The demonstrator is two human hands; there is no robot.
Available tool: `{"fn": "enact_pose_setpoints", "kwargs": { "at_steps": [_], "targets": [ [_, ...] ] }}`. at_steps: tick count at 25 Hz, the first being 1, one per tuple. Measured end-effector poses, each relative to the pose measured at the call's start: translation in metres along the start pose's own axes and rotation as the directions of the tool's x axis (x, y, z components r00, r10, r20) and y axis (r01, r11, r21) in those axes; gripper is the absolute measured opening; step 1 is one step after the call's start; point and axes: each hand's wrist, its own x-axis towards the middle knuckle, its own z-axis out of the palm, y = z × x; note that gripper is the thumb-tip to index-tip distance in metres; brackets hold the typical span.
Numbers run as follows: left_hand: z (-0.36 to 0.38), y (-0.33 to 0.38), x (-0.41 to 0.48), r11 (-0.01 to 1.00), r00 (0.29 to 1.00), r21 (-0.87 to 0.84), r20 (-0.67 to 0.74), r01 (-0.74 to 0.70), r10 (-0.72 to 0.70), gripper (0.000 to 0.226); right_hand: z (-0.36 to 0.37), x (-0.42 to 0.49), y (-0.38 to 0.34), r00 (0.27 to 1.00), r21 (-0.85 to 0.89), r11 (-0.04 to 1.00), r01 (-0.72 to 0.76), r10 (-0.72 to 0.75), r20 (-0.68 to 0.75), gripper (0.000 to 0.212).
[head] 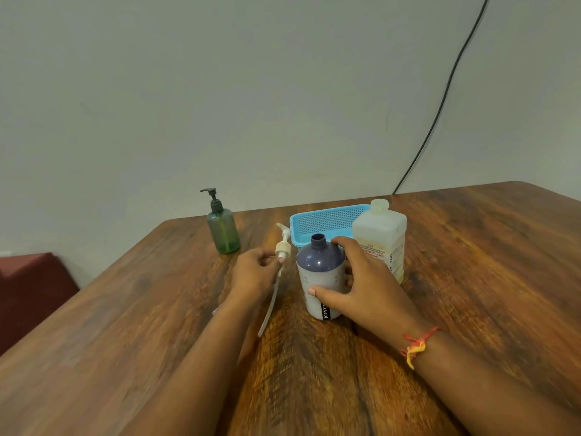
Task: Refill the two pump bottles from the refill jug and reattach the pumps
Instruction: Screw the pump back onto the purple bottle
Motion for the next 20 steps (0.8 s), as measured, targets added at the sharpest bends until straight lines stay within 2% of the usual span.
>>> {"fn": "enact_pose_setpoints", "kwargs": {
  "at_steps": [6, 12, 18, 20],
  "targets": [
    [-0.002, -0.009, 0.002, 0.984, 0.993, -0.156, 0.090, 0.090, -0.076, 0.022, -0.001, -0.001, 0.000, 1.000, -0.005, 1.000, -0.003, 0.003, 0.006, 0.084],
    [-0.003, -0.012, 0.005, 0.984, 0.990, 0.117, 0.032, 0.133, -0.137, 0.023, -0.001, 0.000, 0.000, 1.000, -0.024, 1.000, -0.005, 0.005, 0.007, 0.085],
    [-0.002, -0.016, 0.004, 0.962, 0.996, 0.268, 0.062, 0.047, -0.066, 0.030, -0.002, 0.000, -0.001, 1.000, -0.037, 0.999, -0.012, 0.013, 0.008, 0.086],
    [-0.005, -0.018, 0.008, 0.961, 0.997, 0.276, -0.072, 0.008, 0.013, 0.033, -0.003, 0.000, -0.002, 1.000, -0.028, 1.000, -0.012, 0.013, 0.013, 0.086]
  ]
}}
